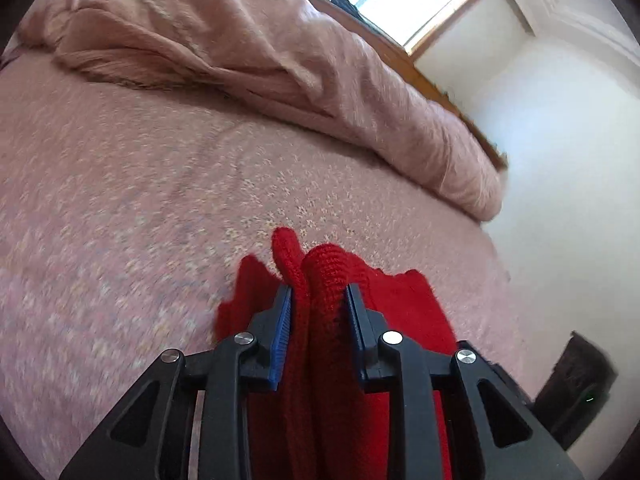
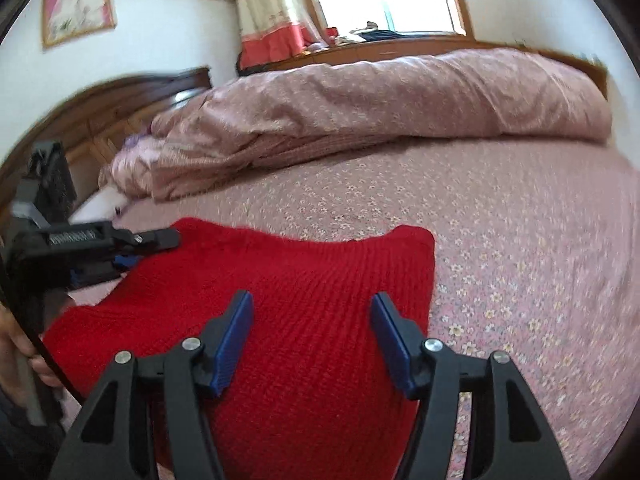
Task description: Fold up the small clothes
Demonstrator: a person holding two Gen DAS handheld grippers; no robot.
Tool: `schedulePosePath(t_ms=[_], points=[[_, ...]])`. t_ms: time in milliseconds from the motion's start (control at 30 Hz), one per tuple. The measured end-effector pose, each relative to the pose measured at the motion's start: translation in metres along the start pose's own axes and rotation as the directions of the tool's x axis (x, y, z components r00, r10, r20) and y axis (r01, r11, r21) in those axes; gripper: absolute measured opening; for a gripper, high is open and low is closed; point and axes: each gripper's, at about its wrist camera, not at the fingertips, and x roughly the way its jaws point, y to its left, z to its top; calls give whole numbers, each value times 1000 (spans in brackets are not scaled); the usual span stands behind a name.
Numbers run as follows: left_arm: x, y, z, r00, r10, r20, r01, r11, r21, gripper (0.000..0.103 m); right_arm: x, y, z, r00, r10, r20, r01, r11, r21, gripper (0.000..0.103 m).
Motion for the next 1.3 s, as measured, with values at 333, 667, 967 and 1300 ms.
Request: schedulePosePath(t_ms=[333, 667, 967, 1300], points=[[-58, -74, -40, 989, 106, 106, -132, 949, 285, 19, -19, 10, 4, 997, 67, 27, -65, 996, -58, 10], [-26, -75, -74, 984, 172, 46, -177, 924, 339, 18, -40, 24, -5, 996, 85, -11, -85, 993, -85, 2], [-7, -72, -97, 971, 239, 0, -223, 906, 360, 18, -9, 17, -11, 992, 78, -97, -81, 996, -28, 0], [-17, -70, -114, 971, 237, -30, -212, 914, 345, 18, -25, 9, -22, 988, 104, -112, -106, 994, -14, 0]])
